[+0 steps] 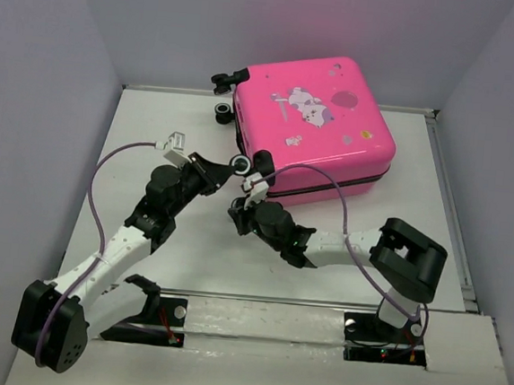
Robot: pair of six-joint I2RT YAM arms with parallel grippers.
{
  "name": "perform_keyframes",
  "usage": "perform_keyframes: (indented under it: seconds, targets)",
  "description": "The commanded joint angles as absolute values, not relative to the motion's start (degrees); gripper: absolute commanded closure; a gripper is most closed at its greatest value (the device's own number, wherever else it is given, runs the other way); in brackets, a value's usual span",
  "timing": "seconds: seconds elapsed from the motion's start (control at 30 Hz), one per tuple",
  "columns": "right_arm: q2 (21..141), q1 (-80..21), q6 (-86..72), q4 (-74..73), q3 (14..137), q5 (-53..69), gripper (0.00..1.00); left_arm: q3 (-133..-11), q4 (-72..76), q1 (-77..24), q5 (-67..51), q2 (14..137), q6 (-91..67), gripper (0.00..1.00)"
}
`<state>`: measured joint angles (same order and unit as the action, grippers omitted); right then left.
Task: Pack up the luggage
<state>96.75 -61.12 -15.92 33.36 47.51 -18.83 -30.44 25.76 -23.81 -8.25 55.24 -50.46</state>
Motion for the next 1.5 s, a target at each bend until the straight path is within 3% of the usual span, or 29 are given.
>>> perform_keyframes:
  seconds: [0.0, 0.2, 0.23, 0.37, 0.4, 0.47, 0.6, 0.8, 0.9, 1.03, 1.33, 1.47]
  targets:
    - [102.4, -65.1, -18.5, 47.1, 51.9, -12.8, 0.93, -28.3, 26.9, -26.5, -17.9, 51.4, -51.3, 0.94]
    - [98.1, -67.6, -18.2, 47.7, 46.9, -17.9, 0.92, -27.0, 26.3, -26.5, -17.1, 50.4, -50.4, 0.94]
    - [96.1, -67.6, -19.7, 42.0, 45.7, -18.8, 0.88, -26.9, 25.8, -26.5, -16.8, 50.1, -50.1, 0.94]
    - [83.4, -66.9, -23.3, 24.6, 39.6, -27.6, 0.46, -26.2, 25.8, -26.5, -15.5, 49.0, -49.1, 0.94]
    - [81.1, -65.8, -24.4, 20.1, 39.0, -29.3, 0.41, -26.1, 25.8, -26.6, -15.2, 48.8, -49.1, 0.94]
    - [75.1, -59.2, -28.5, 10.2, 37.0, -29.4, 0.37, -26.1, 25.8, -27.1, -15.1, 48.9, -48.9, 0.94]
    - [60.9, -44.6, -34.0, 7.2, 28.3, -25.6, 0.37, -26.2, 25.4, -30.2, -13.0, 48.1, -47.2, 0.94]
    - [45.1, -30.0, -36.2, -1.7, 27.2, -31.2, 0.16, -26.5, 24.3, -36.1, -7.8, 48.3, -43.9, 0.94]
    - [46.3, -17.6, -34.8, -2.3, 29.4, -27.4, 0.14, -26.2, 24.4, -39.8, -5.3, 48.7, -42.9, 0.94]
    - [48.2, -3.6, -34.8, -2.2, 33.9, -12.5, 0.15, -25.4, 24.5, -46.4, -1.2, 50.0, -42.4, 0.94]
    - [77.4, -1.7, -27.9, 4.6, 55.4, 25.1, 0.18, -31.2, 30.8, -63.7, 7.6, 63.0, -42.8, 0.94]
    - [85.3, -1.7, -27.1, 4.4, 64.2, 31.1, 0.19, -37.0, 31.5, -66.2, 7.3, 68.6, -41.3, 0.94]
